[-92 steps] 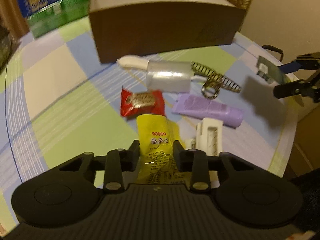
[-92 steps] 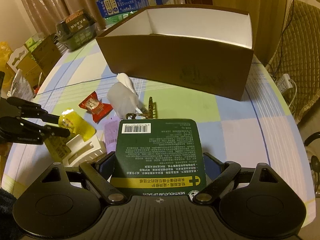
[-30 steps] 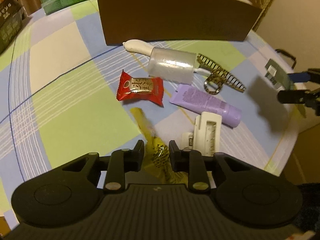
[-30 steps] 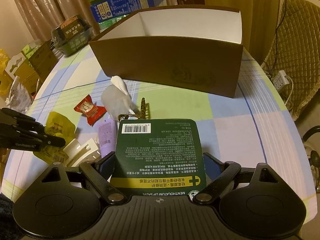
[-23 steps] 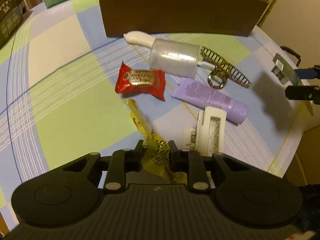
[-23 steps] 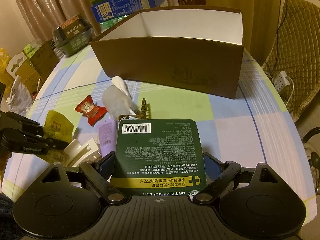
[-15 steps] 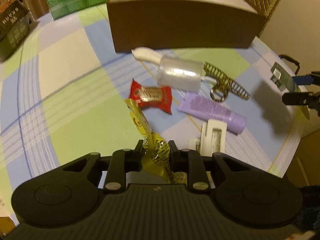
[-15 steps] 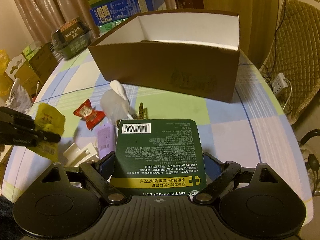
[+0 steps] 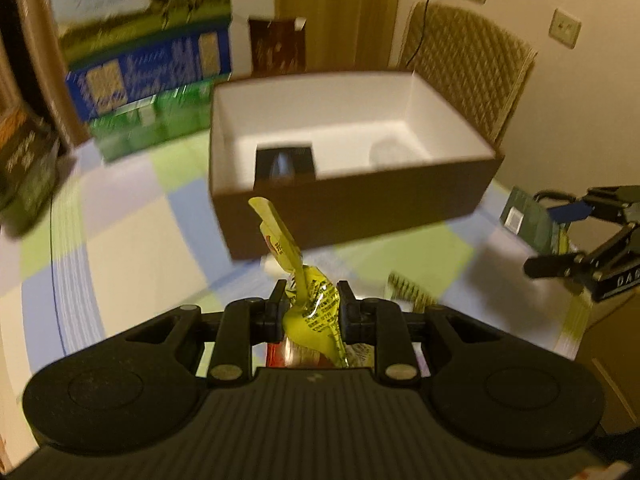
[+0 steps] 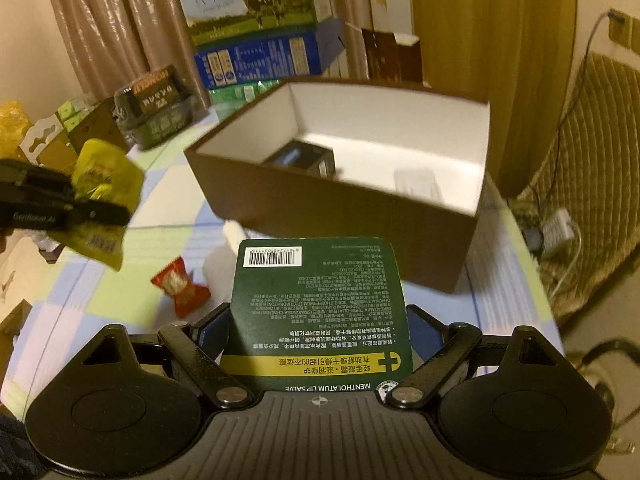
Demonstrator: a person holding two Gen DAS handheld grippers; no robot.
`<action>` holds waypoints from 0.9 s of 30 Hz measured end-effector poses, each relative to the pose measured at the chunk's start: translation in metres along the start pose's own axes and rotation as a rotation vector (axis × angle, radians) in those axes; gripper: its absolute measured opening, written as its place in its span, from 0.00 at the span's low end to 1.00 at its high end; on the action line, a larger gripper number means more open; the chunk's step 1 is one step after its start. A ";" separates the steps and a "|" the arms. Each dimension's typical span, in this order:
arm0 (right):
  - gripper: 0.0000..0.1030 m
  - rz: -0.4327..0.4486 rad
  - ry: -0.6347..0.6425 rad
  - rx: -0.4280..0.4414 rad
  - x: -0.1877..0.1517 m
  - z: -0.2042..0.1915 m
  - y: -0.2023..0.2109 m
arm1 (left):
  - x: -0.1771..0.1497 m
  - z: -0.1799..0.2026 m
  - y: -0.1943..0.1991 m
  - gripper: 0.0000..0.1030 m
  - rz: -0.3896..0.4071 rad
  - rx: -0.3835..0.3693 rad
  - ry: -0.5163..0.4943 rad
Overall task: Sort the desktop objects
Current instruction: 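Carry the yellow packet and green card over the brown box with both tools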
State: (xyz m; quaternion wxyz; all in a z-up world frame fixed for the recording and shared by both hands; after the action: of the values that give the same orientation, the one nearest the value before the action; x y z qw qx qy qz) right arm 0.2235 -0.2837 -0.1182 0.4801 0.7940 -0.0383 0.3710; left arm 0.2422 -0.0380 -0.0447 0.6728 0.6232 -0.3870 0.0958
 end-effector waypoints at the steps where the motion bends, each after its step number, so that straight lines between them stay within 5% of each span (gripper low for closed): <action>1: 0.84 0.007 0.007 0.004 0.005 -0.001 0.000 | 0.008 0.000 -0.001 0.19 0.013 -0.004 -0.004; 11: 0.84 0.093 0.078 -0.001 0.077 -0.001 -0.011 | 0.090 -0.001 -0.029 0.19 0.111 -0.048 -0.051; 27: 0.84 0.011 0.042 -0.152 0.167 0.061 -0.124 | 0.166 -0.019 -0.157 0.19 0.010 -0.080 -0.049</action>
State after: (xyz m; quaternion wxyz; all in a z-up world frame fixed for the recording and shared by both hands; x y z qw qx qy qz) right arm 0.4289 -0.2163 -0.1206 0.5377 0.7470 -0.0610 0.3862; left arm 0.4586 -0.1108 -0.0568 0.6871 0.5958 -0.4101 0.0684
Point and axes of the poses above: each gripper's, at about its wrist camera, not at the fingertips, and y roughly against the way its jaws point, z to its right, x to its top, the point moved 5 cm from there along -y, roughly the way its jaws point, and after that the axes turned 9 degrees about -y, right-handed, at the moved point
